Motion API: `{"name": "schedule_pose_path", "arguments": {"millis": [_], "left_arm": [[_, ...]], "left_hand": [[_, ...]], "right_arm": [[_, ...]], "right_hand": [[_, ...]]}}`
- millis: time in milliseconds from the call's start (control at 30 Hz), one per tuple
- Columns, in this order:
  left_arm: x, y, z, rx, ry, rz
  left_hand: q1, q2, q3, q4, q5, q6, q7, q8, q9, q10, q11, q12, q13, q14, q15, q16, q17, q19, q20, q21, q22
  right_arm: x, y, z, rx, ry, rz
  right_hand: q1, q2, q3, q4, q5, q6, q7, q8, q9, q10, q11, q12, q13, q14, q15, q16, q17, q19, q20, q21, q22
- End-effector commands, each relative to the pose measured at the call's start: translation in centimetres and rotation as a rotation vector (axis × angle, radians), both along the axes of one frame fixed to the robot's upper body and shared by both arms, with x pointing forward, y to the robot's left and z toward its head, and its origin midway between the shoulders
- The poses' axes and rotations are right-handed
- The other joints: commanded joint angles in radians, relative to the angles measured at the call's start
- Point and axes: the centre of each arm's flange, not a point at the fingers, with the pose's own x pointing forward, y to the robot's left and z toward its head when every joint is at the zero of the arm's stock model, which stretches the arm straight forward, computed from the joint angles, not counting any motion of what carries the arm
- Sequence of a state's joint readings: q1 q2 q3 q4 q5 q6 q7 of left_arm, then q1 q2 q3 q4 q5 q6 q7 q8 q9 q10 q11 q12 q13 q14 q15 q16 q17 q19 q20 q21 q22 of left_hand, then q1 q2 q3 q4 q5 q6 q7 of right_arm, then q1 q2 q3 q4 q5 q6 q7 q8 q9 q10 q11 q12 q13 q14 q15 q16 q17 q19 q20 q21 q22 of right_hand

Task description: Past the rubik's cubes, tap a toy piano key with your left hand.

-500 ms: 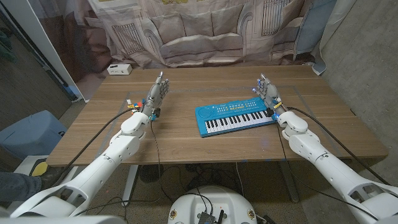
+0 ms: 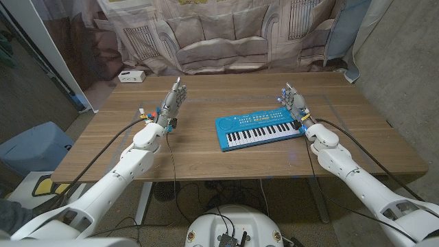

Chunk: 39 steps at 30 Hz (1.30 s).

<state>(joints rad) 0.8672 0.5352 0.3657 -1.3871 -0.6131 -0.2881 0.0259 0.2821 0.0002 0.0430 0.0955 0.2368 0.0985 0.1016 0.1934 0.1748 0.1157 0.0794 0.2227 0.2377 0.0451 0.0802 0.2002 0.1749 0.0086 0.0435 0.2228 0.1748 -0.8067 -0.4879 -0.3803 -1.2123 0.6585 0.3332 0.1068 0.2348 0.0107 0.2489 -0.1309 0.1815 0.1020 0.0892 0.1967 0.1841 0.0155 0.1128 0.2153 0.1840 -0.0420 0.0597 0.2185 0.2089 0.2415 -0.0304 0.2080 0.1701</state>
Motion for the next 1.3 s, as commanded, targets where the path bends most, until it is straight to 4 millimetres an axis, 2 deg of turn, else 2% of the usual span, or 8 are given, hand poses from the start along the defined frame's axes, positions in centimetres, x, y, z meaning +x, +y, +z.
{"name": "schedule_pose_path", "arguments": {"millis": [33,333,500,567,667,800,1300], "left_arm": [[-1.0,-0.6,0.8,0.036,-0.023,0.018],[-1.4,-2.7,1.8,0.064,-0.05,0.034],[-1.4,-3.6,1.7,0.065,-0.11,0.06],[-1.5,-3.8,1.7,0.071,-0.139,0.064],[-1.7,-4.0,1.8,0.085,-0.172,0.059],[-2.5,-4.3,2.0,0.105,-0.199,0.068],[-4.2,-3.8,2.6,0.142,-0.255,0.051]], "left_hand": [[0.011,0.0,0.0,-0.004,-0.002,0.018,0.002,0.011,0.003,0.021,-0.004,0.01,-0.003,0.019,0.004,0.008,0.004,0.017,0.004,0.009,0.002],[0.015,0.001,-0.002,-0.008,-0.005,0.033,0.004,0.012,0.003,0.037,0.003,0.012,-0.011,0.038,0.005,0.008,0.004,0.038,-0.004,0.01,0.002],[0.022,0.001,-0.006,-0.015,-0.01,0.08,-0.004,0.018,0.004,0.089,-0.003,0.025,-0.023,0.093,-0.004,0.015,0.004,0.092,0.002,0.016,0.002],[0.025,0.0,-0.008,-0.018,-0.012,0.1,-0.006,0.021,0.004,0.111,-0.016,0.03,-0.027,0.117,-0.008,0.017,0.004,0.116,0.004,0.019,0.002],[0.028,-0.001,-0.01,-0.021,-0.014,0.118,-0.008,0.023,0.004,0.128,-0.015,0.033,-0.029,0.141,-0.011,0.021,0.004,0.134,0.006,0.021,0.002],[0.031,-0.003,-0.012,-0.024,-0.015,0.138,-0.015,0.026,0.005,0.144,-0.015,0.036,-0.032,0.155,-0.015,0.02,0.004,0.146,0.007,0.02,0.002],[0.038,-0.001,-0.013,-0.029,-0.018,0.17,-0.013,0.027,0.005,0.176,-0.02,0.04,-0.035,0.186,-0.022,0.02,0.004,0.165,0.013,0.016,0.002]], "right_arm": [[-0.9,-0.9,1.1,-0.037,-0.072,-0.001],[-1.8,-2.6,2.2,-0.054,-0.106,0.025],[-1.8,-3.7,2.3,-0.059,-0.107,0.04],[-1.9,-4.1,2.3,-0.059,-0.115,0.035],[-2.2,-4.4,2.4,-0.063,-0.125,0.023],[-2.6,-4.2,2.4,-0.046,-0.132,0.017],[-2.8,-2.2,2.2,-0.006,-0.139,0.016]], "right_hand": [[0.006,-0.006,0.001,-0.005,0.0,0.017,-0.001,0.006,0.001,0.018,0.005,0.008,0.004,0.016,0.004,0.008,0.001,0.013,-0.002,0.007,0.002],[0.005,-0.009,-0.002,-0.005,0.0,0.024,-0.001,0.008,0.001,0.025,0.003,0.008,0.004,0.017,0.002,0.007,0.001,0.015,-0.003,0.006,0.002],[0.004,-0.009,-0.004,-0.004,0.0,0.035,-0.001,0.01,0.001,0.031,0.004,0.008,0.004,0.016,0.001,0.006,0.001,0.014,-0.005,0.004,0.002],[0.004,-0.008,-0.004,-0.004,0.0,0.036,0.0,0.01,0.001,0.04,0.005,0.01,0.004,0.017,0.001,0.005,0.001,0.014,-0.005,0.003,0.003],[0.003,-0.008,-0.005,-0.004,0.0,0.038,0.001,0.01,0.001,0.046,0.008,0.011,0.004,0.02,0.002,0.006,0.001,0.015,-0.007,0.002,0.003],[0.003,-0.008,-0.005,-0.003,0.0,0.038,0.003,0.009,0.001,0.047,0.009,0.011,0.004,0.02,0.002,0.005,0.001,0.016,-0.009,0.002,0.003],[0.004,-0.005,-0.006,-0.002,0.001,0.04,0.004,0.007,0.002,0.052,0.01,0.009,0.004,0.024,0.006,0.005,0.001,0.018,-0.006,0.0,0.003]]}}
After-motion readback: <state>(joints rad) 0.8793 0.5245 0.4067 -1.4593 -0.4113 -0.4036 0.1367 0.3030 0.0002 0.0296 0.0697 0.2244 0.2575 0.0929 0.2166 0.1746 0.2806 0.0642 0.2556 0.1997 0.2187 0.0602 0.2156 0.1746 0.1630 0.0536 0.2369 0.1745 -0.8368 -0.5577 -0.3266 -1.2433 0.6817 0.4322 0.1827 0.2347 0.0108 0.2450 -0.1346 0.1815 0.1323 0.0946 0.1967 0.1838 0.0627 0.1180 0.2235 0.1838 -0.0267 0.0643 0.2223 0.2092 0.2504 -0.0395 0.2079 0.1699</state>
